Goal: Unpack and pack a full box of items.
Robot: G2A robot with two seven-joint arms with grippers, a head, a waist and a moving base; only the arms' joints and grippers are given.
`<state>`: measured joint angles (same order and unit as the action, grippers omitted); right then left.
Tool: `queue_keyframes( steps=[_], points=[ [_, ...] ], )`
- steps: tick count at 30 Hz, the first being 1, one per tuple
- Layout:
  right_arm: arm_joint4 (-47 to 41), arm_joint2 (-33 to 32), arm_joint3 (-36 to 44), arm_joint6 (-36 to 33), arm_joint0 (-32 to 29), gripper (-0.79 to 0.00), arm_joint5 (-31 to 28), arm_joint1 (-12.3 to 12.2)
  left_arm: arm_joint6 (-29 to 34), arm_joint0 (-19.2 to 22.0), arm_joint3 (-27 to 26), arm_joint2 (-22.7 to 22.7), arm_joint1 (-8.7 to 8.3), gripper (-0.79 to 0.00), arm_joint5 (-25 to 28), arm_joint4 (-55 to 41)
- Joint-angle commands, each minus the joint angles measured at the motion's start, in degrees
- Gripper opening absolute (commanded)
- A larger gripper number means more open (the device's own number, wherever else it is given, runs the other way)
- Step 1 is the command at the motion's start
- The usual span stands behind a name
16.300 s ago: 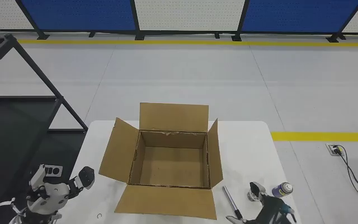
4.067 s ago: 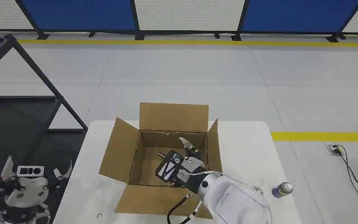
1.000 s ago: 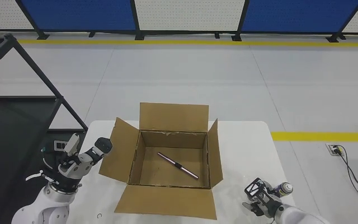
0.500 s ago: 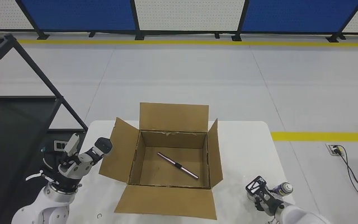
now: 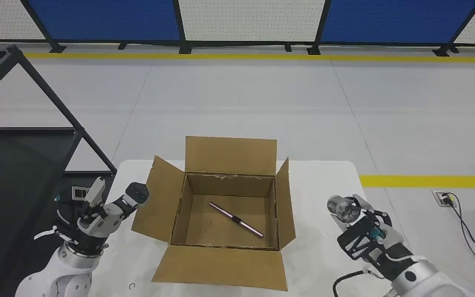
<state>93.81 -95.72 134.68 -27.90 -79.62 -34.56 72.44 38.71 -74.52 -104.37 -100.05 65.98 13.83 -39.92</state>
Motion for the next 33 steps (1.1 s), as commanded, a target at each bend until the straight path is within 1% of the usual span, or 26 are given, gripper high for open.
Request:
queue_keyframes(
  steps=[1,4,7,19,21,23,26,28,31,33],
  points=[
    [0.91,3.65,-0.03,1.4,5.01,-0.785,-0.39,-0.08,0.0,0.0,0.0,0.0,0.0,0.0,0.0,0.0],
    [1.3,11.04,-0.03,-0.46,12.0,-0.785,-0.27,0.12,0.0,0.0,0.0,0.0,0.0,0.0,0.0,0.0],
    [1.47,18.28,-0.03,-6.05,18.1,-0.785,1.53,0.64,0.0,0.0,0.0,0.0,0.0,0.0,0.0,0.0],
    [1.47,18.28,-0.03,-6.05,18.1,-0.785,1.53,0.64,0.0,0.0,0.0,0.0,0.0,0.0,0.0,0.0],
    [1.47,19.53,-0.68,-5.37,17.77,-0.785,0.27,0.57,-0.44,-0.13,-0.16,0.1,0.01,0.0,-0.48,0.06],
    [2.55,22.4,-1.97,-6.12,19.5,-0.785,-0.68,0.66,-2.55,0.1,-0.14,-0.19,0.02,0.0,-1.09,0.47],
    [1.41,28.61,-6.63,-8.27,24.82,-0.785,-1.95,1.28,-3.92,0.13,-0.35,-0.83,-0.03,0.0,-1.97,0.39],
    [1.43,33.01,-11.42,-11.89,29.57,-0.785,-1.73,1.99,-4.03,-0.44,-0.34,-1.94,-0.09,0.0,-1.75,0.05],
    [-0.56,39.42,-19.86,-17.01,36.82,-0.785,0.5,3.56,-4.31,-1.56,-0.39,-3.49,-0.14,0.0,-1.3,-0.73],
    [-0.77,42.89,-25.91,-21.88,41.45,-0.785,2.51,4.7,-5.2,-2.17,-0.36,-4.21,-0.1,0.0,-1.05,-1.62]
  ],
)
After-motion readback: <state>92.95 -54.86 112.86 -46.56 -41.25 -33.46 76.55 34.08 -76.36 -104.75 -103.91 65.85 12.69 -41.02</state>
